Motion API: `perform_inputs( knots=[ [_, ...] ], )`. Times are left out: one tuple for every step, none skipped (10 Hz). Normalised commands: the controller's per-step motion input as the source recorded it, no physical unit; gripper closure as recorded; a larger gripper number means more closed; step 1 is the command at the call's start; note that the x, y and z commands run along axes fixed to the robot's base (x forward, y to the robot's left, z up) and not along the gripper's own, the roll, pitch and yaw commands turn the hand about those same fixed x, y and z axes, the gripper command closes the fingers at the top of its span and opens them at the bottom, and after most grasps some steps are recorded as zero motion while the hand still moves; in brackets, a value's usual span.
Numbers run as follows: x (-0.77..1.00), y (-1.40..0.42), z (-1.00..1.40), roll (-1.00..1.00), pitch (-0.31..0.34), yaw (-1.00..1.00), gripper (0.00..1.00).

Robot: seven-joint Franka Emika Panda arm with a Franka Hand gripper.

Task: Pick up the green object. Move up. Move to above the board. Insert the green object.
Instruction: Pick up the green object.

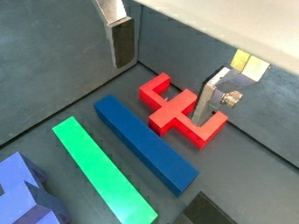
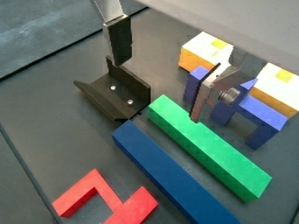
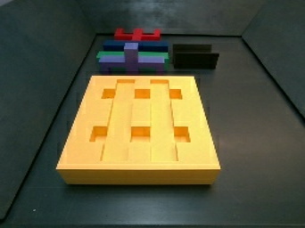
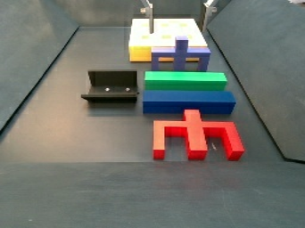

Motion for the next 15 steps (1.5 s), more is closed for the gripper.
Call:
perform_inputs(
  knots=[
    [0.0, -0.06, -0.01, 0.01, 0.0, 0.0, 0.0],
    [0.0, 0.0, 0.0, -0.01, 0.0, 0.0, 0.0],
    [0.01, 0.0, -0.01, 0.0, 0.0, -0.01, 0.0],
    [-0.17, 0.0, -0.1, -0.04, -0.227, -0.43, 0.0],
    [-0.01, 0.0, -0.13, -0.21, -0.277, -0.63, 0.0],
    [0.0, -0.04, -0.1, -0.2, -0.199, -0.91, 0.0],
    [0.0, -0.04, -0.09, -0.19, -0.189, -0.95, 0.0],
    [0.0, -0.05, -0.09, -0.16, -0.164, -0.97, 0.0],
    [0.0, -0.07, -0.12, -0.1, -0.083, -1.0, 0.0],
    [0.0, -0.07, -0.22, -0.03, -0.01, -1.0, 0.0],
    [0.0, -0.06, -0.29, 0.0, 0.0, -1.0, 0.0],
    [0.0, -0.06, -0.29, 0.0, 0.0, -1.0, 0.0],
    [0.0, -0.08, -0.27, 0.0, 0.0, -1.0, 0.0],
    [0.0, -0.08, -0.26, 0.0, 0.0, -1.0, 0.0],
    [0.0, -0.04, -0.29, 0.0, 0.0, -1.0, 0.0]
  ],
)
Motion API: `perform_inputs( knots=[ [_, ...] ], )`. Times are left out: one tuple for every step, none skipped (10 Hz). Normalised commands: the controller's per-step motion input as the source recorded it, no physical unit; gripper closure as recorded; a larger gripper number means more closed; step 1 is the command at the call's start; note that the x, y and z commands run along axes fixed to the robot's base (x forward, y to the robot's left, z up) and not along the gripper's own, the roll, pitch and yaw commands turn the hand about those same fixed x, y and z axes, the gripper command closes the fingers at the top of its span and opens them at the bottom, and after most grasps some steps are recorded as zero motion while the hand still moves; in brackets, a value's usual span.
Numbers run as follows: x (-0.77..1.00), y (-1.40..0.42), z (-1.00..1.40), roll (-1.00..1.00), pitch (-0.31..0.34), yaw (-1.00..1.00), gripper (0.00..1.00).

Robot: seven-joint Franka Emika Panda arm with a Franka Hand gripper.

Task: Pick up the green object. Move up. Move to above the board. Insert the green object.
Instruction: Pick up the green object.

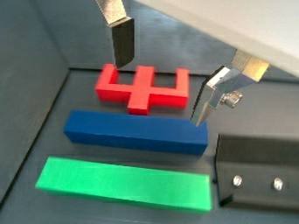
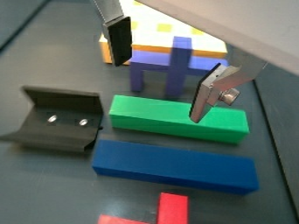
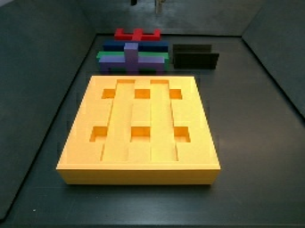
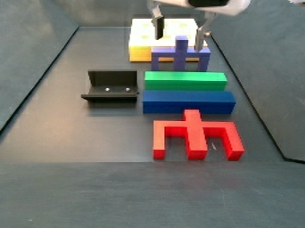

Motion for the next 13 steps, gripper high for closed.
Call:
perform_inputs(
  knots=[
    [0.0, 0.0, -0.32, 0.0, 0.0, -1.0, 0.0],
    [0.0, 0.0, -0.32, 0.0, 0.0, -1.0, 0.0],
    [0.0, 0.0, -0.31, 0.0, 0.0, -1.0, 0.0],
    [0.0, 0.0, -0.32, 0.0, 0.0, -1.0, 0.0],
    [0.0, 0.0, -0.31, 0.0, 0.0, -1.0, 0.0],
    [0.0, 0.0, -0.33, 0.0, 0.0, -1.0, 0.0],
    [0.0, 0.0, -0.34, 0.0, 0.0, -1.0, 0.0],
    [0.0, -0.05, -0.28, 0.02, 0.0, -1.0, 0.0],
    [0.0, -0.14, -0.23, 0.04, 0.0, -0.99, 0.0],
    [-0.04, -0.24, -0.2, 0.05, 0.0, -0.87, 0.0],
    [-0.39, -0.24, -0.12, 0.07, -0.01, -0.57, 0.0],
    [-0.52, -0.27, -0.11, 0.07, -0.106, -0.39, 0.0],
    [-0.48, -0.22, -0.16, 0.04, -0.131, -0.19, 0.0]
  ],
)
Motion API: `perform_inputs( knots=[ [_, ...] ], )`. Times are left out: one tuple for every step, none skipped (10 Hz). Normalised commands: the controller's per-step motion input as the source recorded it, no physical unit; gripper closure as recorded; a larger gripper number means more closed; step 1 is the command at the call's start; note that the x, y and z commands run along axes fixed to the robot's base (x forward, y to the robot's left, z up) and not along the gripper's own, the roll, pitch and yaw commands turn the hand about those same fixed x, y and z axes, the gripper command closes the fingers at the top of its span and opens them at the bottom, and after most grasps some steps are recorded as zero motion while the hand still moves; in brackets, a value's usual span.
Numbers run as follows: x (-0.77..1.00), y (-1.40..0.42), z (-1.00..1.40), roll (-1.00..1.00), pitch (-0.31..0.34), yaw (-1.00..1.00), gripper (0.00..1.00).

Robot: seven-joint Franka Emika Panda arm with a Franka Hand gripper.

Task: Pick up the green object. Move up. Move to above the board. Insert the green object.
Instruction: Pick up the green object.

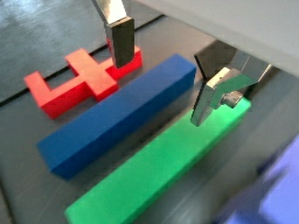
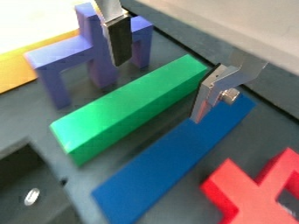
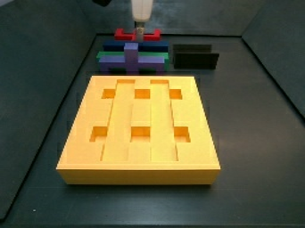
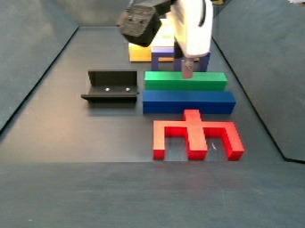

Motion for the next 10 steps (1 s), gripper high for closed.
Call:
perform_inputs(
  knots=[
    [-0.41, -0.16, -0.2, 0.04, -0.113, -0.13, 0.0],
    [-0.23, -0.16, -0.26, 0.03, -0.1, 0.0, 0.0],
    [0.0, -0.16, -0.33, 0.0, -0.077, 0.0, 0.0],
    [0.14, -0.1, -0.36, 0.0, -0.024, -0.24, 0.0],
    [0.14, -0.03, -0.31, 0.0, 0.0, -0.39, 0.0],
    [0.0, 0.0, -0.21, 0.0, 0.013, -0.41, 0.0],
    [0.0, 0.0, -0.18, 0.0, 0.009, -0.41, 0.0],
    [0.0, 0.0, -0.16, 0.0, 0.0, -0.37, 0.0],
    [0.0, -0.04, -0.17, 0.0, 0.0, -0.33, 0.0],
    [0.0, -0.04, -0.19, 0.0, 0.0, -0.21, 0.0]
  ],
)
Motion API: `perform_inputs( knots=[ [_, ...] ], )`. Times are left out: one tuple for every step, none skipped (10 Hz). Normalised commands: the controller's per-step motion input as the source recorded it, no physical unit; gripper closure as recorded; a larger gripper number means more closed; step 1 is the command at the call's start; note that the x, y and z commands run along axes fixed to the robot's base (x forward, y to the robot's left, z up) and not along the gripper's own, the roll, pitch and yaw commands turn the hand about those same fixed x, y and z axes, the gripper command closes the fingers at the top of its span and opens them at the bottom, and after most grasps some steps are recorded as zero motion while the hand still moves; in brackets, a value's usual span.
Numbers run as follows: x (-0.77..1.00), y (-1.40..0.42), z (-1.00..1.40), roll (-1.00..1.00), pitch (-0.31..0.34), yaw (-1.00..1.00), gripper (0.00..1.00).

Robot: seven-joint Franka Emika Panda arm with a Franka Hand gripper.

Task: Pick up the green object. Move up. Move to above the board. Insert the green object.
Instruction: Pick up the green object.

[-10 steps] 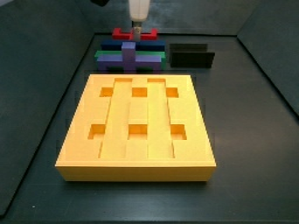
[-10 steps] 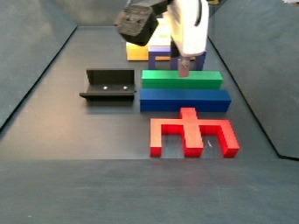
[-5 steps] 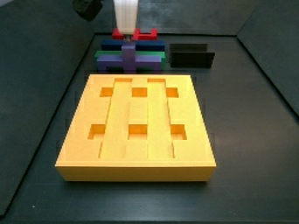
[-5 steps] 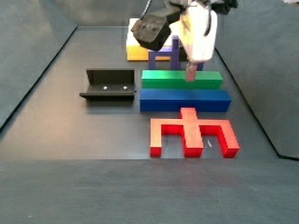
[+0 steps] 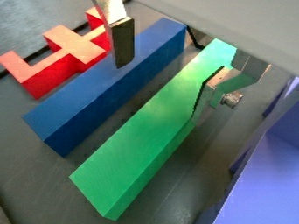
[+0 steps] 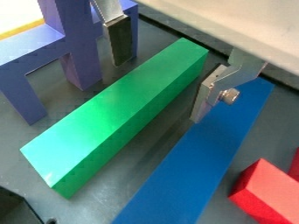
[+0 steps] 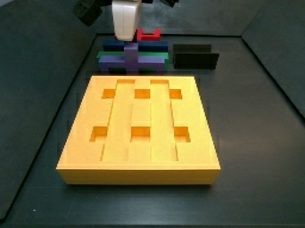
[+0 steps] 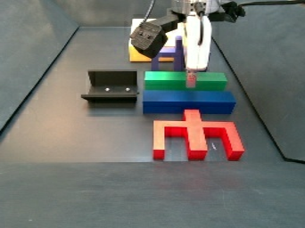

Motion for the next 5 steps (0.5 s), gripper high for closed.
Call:
perform_inputs(
  knots=[
    [0.0, -0.05, -0.17, 0.0, 0.0, -0.1, 0.0],
    [0.0, -0.01, -0.13, 0.0, 0.0, 0.0, 0.0],
    [0.0, -0.01, -0.13, 0.0, 0.0, 0.0, 0.0],
    [0.0, -0.02, -0.13, 0.0, 0.0, 0.0, 0.0],
    [0.0, -0.01, -0.12, 0.0, 0.0, 0.0, 0.0]
  ],
)
